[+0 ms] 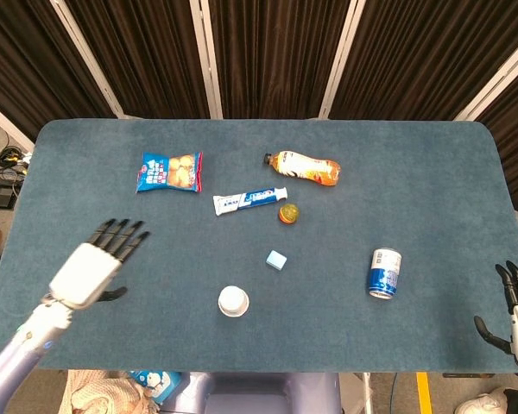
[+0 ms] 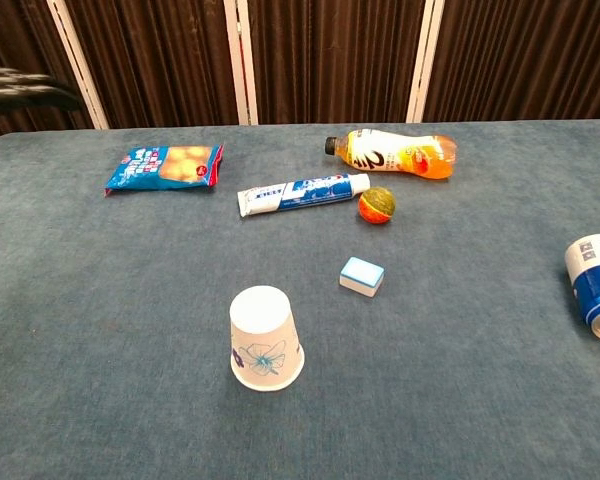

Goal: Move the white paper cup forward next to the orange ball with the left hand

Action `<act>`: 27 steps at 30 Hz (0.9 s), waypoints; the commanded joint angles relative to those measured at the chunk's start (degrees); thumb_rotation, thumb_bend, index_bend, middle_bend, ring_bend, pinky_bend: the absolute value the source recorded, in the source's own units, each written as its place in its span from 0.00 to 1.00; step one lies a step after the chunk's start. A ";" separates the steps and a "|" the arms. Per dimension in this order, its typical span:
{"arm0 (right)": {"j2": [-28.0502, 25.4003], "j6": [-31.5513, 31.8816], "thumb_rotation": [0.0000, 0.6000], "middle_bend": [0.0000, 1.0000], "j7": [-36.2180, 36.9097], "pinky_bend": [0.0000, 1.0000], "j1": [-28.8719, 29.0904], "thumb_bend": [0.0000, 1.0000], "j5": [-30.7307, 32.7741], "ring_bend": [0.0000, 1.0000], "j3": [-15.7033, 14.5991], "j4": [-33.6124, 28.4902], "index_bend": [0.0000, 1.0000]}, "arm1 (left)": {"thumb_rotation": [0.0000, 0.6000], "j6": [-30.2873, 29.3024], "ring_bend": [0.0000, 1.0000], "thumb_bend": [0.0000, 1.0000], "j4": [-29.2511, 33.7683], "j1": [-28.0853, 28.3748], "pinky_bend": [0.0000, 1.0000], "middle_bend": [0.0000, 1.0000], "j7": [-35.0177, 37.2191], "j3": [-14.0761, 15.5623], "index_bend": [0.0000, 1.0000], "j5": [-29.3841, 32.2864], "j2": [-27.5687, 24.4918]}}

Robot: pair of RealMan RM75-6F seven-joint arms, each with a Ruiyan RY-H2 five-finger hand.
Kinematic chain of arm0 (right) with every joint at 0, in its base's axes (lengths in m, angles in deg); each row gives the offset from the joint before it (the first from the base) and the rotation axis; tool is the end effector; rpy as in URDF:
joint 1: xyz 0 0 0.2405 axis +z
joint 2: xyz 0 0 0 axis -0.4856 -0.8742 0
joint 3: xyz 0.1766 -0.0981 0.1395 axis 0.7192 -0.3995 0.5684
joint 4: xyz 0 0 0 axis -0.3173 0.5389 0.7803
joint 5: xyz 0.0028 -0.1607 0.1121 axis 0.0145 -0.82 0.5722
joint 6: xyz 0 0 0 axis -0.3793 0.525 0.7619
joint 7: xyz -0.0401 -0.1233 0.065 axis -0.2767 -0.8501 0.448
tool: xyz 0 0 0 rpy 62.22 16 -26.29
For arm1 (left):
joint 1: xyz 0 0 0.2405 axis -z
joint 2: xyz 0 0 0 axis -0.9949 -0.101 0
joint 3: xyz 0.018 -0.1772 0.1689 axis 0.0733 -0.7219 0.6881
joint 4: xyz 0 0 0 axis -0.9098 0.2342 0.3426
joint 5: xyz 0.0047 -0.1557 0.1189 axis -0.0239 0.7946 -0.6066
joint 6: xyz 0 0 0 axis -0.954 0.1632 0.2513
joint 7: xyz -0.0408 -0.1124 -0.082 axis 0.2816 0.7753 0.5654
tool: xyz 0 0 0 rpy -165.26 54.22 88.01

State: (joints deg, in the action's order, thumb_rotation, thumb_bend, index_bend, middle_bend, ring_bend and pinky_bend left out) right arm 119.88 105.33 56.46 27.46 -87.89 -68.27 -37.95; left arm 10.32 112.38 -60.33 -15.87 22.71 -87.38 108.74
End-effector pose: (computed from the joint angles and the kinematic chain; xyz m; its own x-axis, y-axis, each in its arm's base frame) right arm -0.3340 -0.1461 0.1833 0.3725 0.0075 0.9280 -0.9205 0.1304 0.3684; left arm -0.1720 0.2436 0.1116 0.6660 0.0104 0.7459 0.6342 -0.5343 -0.5589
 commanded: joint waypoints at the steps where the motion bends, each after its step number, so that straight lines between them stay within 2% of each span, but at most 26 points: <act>1: -0.11 -0.15 1.00 0.00 0.29 0.03 0.05 0.31 0.06 0.00 0.03 0.02 0.00 | 1.00 6.71 0.13 0.13 3.21 5.41 0.24 0.12 -5.64 -2.23 0.00 3.19 2.10; 7: -0.20 -0.21 1.00 0.00 0.40 0.04 0.04 0.31 0.13 0.00 0.04 -0.03 0.00 | 1.00 12.95 0.22 0.15 4.45 10.56 0.32 0.23 -12.40 -4.10 0.00 9.77 7.48; 16: -0.50 -1.03 1.00 0.00 0.62 0.04 0.16 0.31 0.99 0.00 0.22 -0.16 0.00 | 1.00 16.44 0.23 0.15 4.21 16.86 0.32 0.25 -23.20 -4.56 0.03 19.13 14.75; 22: -0.74 -1.56 1.00 0.00 0.63 0.04 0.26 0.31 1.64 0.00 0.39 -0.51 0.00 | 1.00 17.00 0.23 0.16 3.66 20.10 0.32 0.25 -27.10 -4.15 0.12 24.07 17.87; 27: -0.88 -1.82 1.00 0.00 0.61 0.03 0.25 0.31 1.95 0.00 0.43 -0.76 0.00 | 1.00 17.25 0.24 0.17 2.87 22.60 0.32 0.26 -29.16 -3.58 0.12 28.29 19.81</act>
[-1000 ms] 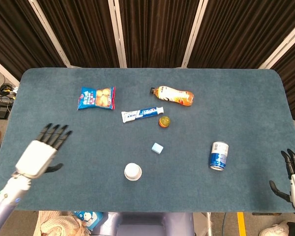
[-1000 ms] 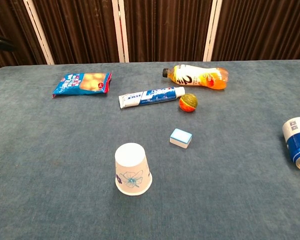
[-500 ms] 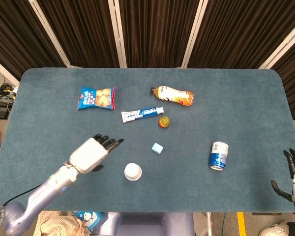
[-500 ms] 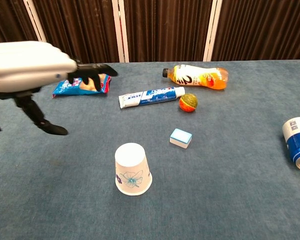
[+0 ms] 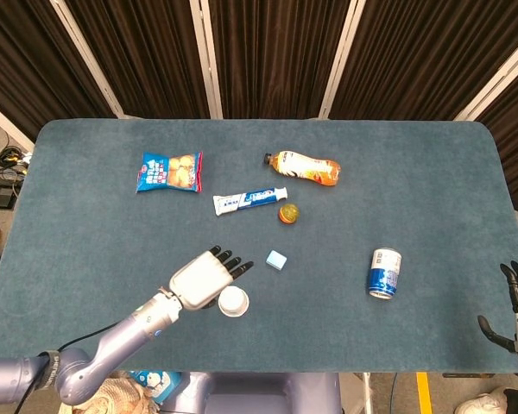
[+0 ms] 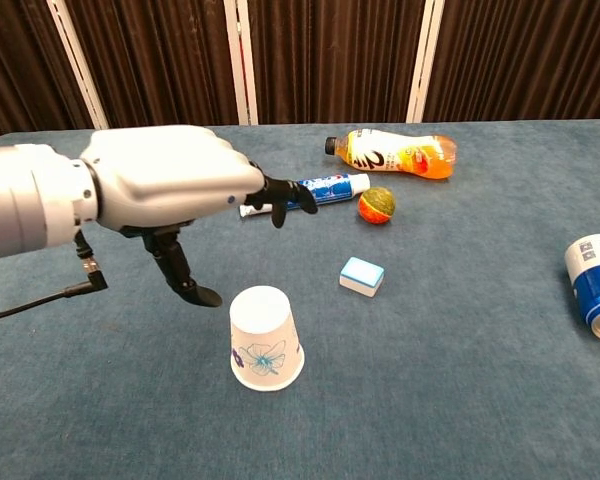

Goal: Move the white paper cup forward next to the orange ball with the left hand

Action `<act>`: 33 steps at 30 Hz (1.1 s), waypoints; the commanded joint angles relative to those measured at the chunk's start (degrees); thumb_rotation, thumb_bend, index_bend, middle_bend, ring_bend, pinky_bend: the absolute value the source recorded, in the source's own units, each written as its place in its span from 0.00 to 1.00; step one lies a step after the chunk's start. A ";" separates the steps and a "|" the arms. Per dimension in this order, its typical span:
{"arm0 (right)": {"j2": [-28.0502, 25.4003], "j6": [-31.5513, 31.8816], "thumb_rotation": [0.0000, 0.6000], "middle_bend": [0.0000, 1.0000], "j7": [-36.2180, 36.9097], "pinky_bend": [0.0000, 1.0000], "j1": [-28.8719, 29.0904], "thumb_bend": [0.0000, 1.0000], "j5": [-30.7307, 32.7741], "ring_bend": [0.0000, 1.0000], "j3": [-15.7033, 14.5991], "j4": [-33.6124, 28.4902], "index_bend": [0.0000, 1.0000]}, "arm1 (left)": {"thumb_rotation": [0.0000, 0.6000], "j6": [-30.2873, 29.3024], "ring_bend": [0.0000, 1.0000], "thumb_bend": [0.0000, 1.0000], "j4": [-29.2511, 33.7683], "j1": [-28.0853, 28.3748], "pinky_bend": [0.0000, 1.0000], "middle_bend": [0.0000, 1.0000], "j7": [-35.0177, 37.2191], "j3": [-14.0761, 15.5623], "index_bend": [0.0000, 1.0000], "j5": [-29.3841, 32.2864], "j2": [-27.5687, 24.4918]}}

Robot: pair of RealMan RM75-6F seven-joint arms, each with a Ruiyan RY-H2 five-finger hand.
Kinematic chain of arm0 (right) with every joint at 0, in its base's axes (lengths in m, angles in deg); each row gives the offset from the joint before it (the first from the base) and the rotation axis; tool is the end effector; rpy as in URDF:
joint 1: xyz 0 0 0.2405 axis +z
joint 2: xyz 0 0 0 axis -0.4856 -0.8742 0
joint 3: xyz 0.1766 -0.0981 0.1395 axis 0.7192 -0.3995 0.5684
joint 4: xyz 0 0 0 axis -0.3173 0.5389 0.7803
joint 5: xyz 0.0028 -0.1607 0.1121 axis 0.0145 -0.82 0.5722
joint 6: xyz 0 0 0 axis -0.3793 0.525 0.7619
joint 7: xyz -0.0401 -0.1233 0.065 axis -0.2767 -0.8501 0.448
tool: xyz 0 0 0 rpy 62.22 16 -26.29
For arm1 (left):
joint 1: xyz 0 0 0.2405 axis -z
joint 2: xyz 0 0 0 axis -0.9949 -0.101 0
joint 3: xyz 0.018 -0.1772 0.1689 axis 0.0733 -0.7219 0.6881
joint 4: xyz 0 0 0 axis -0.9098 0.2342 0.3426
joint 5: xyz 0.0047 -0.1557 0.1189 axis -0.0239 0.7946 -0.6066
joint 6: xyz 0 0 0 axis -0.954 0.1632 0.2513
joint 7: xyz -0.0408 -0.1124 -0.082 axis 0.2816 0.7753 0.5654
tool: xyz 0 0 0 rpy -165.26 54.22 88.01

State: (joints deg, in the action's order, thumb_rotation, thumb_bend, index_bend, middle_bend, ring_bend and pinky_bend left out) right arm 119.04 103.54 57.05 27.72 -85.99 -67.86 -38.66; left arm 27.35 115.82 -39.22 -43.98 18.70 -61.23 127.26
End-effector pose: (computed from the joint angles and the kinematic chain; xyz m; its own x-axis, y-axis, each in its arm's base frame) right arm -0.3379 -0.1483 0.1860 0.3596 -0.0085 0.9331 -0.9204 0.1613 0.3562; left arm -0.0585 0.2642 0.0031 0.7580 0.0508 0.6503 0.4560 -0.7540 -0.4727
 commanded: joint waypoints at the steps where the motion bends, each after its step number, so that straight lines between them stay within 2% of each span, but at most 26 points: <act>1: -0.06 -0.05 1.00 0.00 0.07 0.03 -0.01 0.31 0.10 0.00 0.04 -0.08 0.00 | 1.00 0.16 0.25 0.17 -0.76 1.94 0.32 0.26 -1.30 0.59 0.12 2.94 1.70; 9: -0.21 -0.30 1.00 0.00 0.43 0.03 0.06 0.31 0.31 0.00 0.15 -0.23 0.00 | 1.00 -1.18 0.27 0.18 -2.02 4.52 0.32 0.27 -2.89 2.44 0.13 7.07 4.01; 19: -0.28 -0.33 1.00 0.00 0.40 0.03 0.09 0.31 0.27 0.00 0.16 -0.42 0.00 | 1.00 -2.68 0.32 0.19 -2.63 6.31 0.32 0.29 -2.40 4.12 0.15 9.20 5.76; 24: -0.27 -0.27 1.00 0.00 0.50 0.04 0.07 0.31 0.31 0.00 0.21 -0.35 0.00 | 1.00 -4.01 0.32 0.19 -2.38 6.83 0.32 0.29 -1.77 4.94 0.15 8.50 5.65; 33: -0.17 -0.22 1.00 0.00 0.22 0.04 0.08 0.31 0.22 0.00 0.18 -0.33 0.00 | 1.00 -6.81 0.32 0.19 -0.56 6.60 0.32 0.29 2.57 4.03 0.15 5.95 4.29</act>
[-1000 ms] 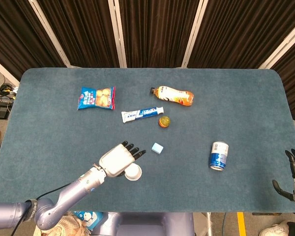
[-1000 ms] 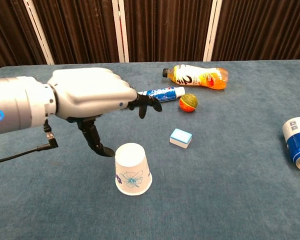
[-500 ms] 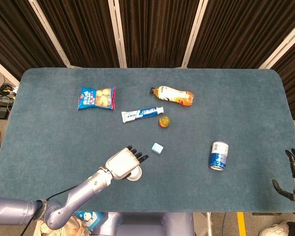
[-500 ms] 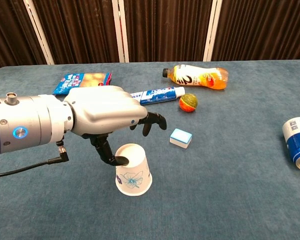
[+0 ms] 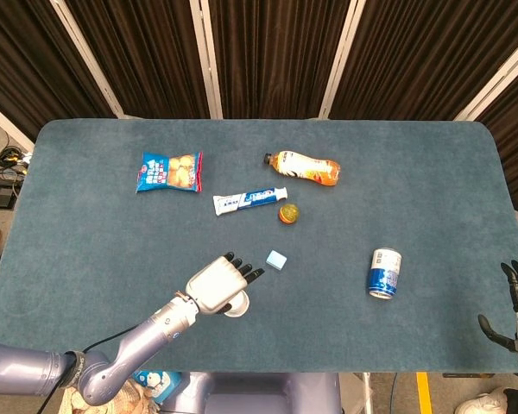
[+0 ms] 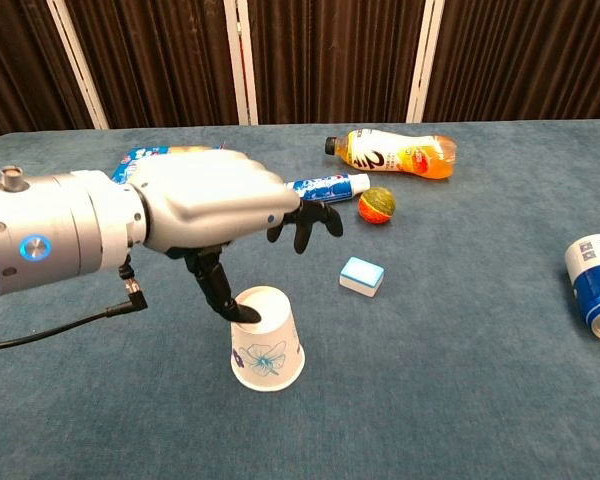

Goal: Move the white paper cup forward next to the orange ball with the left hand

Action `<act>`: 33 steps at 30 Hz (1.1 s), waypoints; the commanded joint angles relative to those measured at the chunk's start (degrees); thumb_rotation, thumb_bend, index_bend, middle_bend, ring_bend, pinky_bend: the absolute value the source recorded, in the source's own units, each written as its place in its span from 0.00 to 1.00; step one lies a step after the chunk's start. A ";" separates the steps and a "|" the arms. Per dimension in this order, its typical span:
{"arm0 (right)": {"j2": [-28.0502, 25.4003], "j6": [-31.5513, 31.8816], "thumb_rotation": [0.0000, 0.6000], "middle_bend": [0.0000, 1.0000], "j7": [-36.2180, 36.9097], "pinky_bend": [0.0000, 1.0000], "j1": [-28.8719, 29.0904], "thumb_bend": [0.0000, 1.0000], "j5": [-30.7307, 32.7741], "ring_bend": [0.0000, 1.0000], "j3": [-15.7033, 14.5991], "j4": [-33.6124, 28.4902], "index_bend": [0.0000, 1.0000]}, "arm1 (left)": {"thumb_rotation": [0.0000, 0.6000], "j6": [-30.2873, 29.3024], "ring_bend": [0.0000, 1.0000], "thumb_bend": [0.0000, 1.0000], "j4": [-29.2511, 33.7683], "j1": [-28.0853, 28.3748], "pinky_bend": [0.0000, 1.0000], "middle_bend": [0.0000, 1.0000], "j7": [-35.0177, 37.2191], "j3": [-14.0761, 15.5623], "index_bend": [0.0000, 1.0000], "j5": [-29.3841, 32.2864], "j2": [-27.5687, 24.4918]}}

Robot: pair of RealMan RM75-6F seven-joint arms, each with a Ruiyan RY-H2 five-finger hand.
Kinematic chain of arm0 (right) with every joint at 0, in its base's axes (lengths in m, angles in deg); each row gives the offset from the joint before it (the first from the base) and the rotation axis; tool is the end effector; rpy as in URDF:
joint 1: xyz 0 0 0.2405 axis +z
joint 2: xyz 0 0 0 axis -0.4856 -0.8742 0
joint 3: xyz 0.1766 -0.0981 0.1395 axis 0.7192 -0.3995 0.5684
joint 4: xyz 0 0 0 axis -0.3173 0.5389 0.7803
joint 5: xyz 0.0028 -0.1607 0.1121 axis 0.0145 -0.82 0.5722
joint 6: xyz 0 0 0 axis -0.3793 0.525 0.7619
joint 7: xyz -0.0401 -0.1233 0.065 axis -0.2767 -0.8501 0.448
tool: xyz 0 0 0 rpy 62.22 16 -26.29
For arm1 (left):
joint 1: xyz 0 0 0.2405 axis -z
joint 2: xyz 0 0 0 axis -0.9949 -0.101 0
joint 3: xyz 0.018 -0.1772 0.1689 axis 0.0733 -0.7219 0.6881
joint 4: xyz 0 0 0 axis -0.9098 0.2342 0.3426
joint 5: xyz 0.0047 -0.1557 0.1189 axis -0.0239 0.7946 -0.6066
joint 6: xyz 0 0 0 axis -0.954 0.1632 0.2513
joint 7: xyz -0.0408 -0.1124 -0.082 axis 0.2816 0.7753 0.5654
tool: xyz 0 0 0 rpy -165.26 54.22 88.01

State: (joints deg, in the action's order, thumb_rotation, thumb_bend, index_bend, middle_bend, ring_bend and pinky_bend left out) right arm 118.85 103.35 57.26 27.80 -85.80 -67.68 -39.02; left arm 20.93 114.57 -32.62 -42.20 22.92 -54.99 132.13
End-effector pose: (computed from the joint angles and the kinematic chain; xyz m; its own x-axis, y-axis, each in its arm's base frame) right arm -0.3372 -0.1493 0.1866 0.3529 -0.0070 0.9356 -0.9228 0.1630 0.3492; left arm -0.0433 0.2620 -0.0170 0.7227 0.1091 0.6825 0.5123 -0.7475 -0.4228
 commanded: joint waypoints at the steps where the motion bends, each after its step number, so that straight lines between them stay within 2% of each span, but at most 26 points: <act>1: 0.00 -0.04 1.00 0.00 0.01 0.04 0.00 0.31 0.04 0.00 0.00 0.00 0.00 | 1.00 -0.43 0.32 0.19 1.08 0.01 0.32 0.29 1.14 -0.14 0.15 -0.25 -0.90; 9: 0.02 0.01 1.00 0.00 -0.18 0.04 -0.01 0.31 0.03 0.00 0.00 -0.06 0.00 | 1.00 0.46 0.32 0.19 2.77 0.83 0.32 0.29 0.65 1.80 0.15 1.16 -2.69; 23: -0.07 -0.13 1.00 0.00 0.06 0.03 0.03 0.31 0.13 0.00 0.06 -0.12 0.00 | 1.00 -0.25 0.32 0.19 1.18 2.37 0.32 0.29 -1.42 3.65 0.16 5.12 -0.17; 33: -0.11 -0.13 1.00 0.00 0.05 0.03 0.04 0.30 0.16 0.00 0.08 -0.22 0.00 | 1.00 -1.78 0.41 0.27 0.43 2.77 0.40 0.36 -1.42 4.45 0.21 5.20 0.57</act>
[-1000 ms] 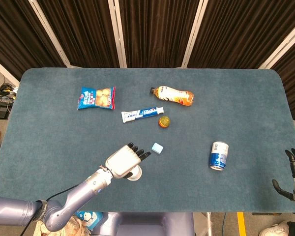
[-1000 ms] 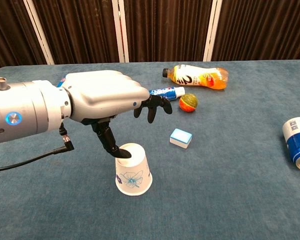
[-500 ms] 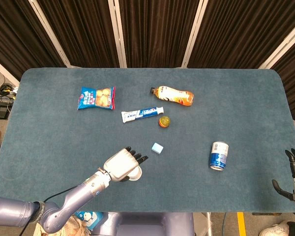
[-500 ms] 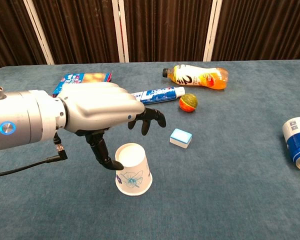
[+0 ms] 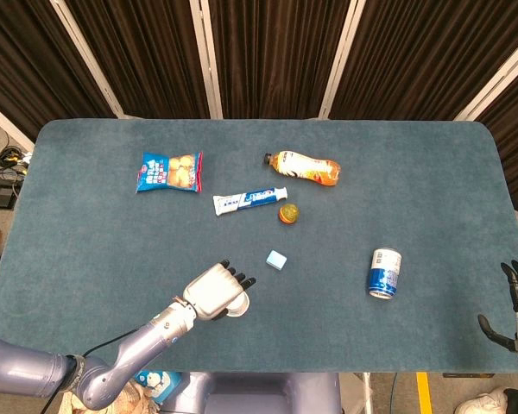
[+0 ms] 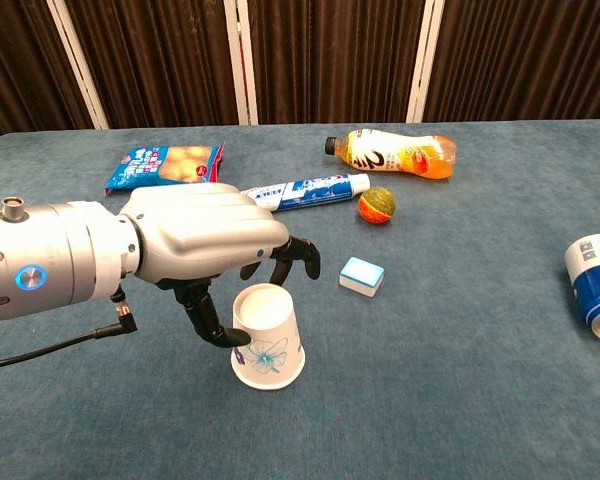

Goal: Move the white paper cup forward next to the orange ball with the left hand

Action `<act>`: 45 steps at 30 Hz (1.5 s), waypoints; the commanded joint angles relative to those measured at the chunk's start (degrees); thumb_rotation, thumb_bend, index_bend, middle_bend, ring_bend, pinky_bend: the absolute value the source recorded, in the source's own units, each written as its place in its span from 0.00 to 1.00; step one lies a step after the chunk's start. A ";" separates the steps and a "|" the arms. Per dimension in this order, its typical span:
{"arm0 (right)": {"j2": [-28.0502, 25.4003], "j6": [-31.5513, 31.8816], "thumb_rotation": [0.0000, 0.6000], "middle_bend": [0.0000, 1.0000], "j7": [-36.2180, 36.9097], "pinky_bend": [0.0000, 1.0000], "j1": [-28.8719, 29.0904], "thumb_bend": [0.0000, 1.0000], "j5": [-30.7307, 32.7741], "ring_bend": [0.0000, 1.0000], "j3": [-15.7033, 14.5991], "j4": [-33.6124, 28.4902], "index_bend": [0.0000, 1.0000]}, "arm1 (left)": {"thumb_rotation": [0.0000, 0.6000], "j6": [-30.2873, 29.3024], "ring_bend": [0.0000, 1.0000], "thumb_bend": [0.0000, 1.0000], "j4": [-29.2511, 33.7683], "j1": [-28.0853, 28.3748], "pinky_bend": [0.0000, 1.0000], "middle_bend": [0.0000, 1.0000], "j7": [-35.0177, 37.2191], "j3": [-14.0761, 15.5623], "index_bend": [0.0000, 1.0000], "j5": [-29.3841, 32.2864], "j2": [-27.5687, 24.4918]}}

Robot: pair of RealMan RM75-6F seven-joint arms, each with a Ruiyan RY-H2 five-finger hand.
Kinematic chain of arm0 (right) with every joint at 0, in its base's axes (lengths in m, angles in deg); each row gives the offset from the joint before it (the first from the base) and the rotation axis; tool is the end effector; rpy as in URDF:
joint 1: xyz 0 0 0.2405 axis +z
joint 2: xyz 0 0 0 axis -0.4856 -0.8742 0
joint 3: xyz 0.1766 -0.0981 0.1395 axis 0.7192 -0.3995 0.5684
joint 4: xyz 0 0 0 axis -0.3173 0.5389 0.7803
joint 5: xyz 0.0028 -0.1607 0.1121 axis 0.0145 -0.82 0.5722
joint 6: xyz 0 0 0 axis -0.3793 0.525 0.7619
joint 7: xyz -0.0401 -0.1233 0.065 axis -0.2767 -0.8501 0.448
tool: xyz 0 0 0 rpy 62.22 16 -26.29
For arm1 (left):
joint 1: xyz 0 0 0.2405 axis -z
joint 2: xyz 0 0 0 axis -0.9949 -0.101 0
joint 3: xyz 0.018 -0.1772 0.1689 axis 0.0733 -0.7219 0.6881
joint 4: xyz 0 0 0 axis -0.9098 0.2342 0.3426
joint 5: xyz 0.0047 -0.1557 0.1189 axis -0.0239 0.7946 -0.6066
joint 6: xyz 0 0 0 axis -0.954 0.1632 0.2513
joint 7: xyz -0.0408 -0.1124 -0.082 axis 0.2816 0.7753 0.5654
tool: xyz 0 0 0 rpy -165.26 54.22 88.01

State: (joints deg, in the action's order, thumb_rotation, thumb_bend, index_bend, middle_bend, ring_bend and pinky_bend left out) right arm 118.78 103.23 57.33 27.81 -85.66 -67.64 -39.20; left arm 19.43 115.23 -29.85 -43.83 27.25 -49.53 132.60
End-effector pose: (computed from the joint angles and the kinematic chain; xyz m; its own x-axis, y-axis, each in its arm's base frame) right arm -0.3371 -0.1495 0.1867 0.3495 -0.0077 0.9369 -0.9236 0.1652 0.3459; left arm -0.0545 0.2545 -0.0274 0.7648 0.1649 0.6228 0.5093 -0.7468 -0.4277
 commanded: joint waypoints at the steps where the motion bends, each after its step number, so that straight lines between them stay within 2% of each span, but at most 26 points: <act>1: -0.02 -0.01 1.00 0.00 -0.04 0.04 0.01 0.30 0.02 0.00 0.02 -0.04 0.00 | 1.00 -0.37 0.41 0.27 -0.31 -0.02 0.40 0.36 0.33 0.16 0.21 -0.27 0.13; 6: -0.01 -0.01 1.00 0.00 0.03 0.04 -0.01 0.31 0.06 0.00 0.02 -0.01 0.00 | 1.00 -0.90 0.45 0.28 -0.76 -0.05 0.42 0.37 1.27 0.11 0.22 -0.88 0.21; 17: -0.12 -0.16 1.00 0.00 0.25 0.04 -0.01 0.31 0.16 0.00 0.02 -0.09 0.00 | 1.00 -2.17 0.46 0.28 -1.26 0.01 0.42 0.37 3.26 -1.11 0.22 -2.27 -0.39; 26: -0.33 -0.58 1.00 0.00 0.70 0.03 0.07 0.31 0.38 0.00 0.02 -0.25 0.00 | 1.00 -3.29 0.46 0.28 -4.55 1.94 0.42 0.37 3.81 -5.82 0.22 -1.00 0.64; 34: -0.68 -1.05 1.00 0.00 1.58 0.03 0.13 0.31 0.28 0.00 -0.17 -0.56 0.00 | 1.00 -3.44 0.46 0.28 -11.70 5.42 0.42 0.37 3.80 -10.35 0.22 1.55 6.66; 45: -1.18 -1.50 1.00 0.00 3.04 0.04 0.25 0.31 -0.07 0.00 -0.39 -0.75 0.00 | 1.00 -0.69 0.46 0.28 -20.47 10.64 0.42 0.37 1.47 -12.14 0.23 5.91 14.71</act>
State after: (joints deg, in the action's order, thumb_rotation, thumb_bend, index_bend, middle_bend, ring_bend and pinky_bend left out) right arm 117.61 101.73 60.34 28.06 -85.70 -68.00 -39.93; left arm 17.96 95.96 -20.14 -42.18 15.43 -44.26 145.99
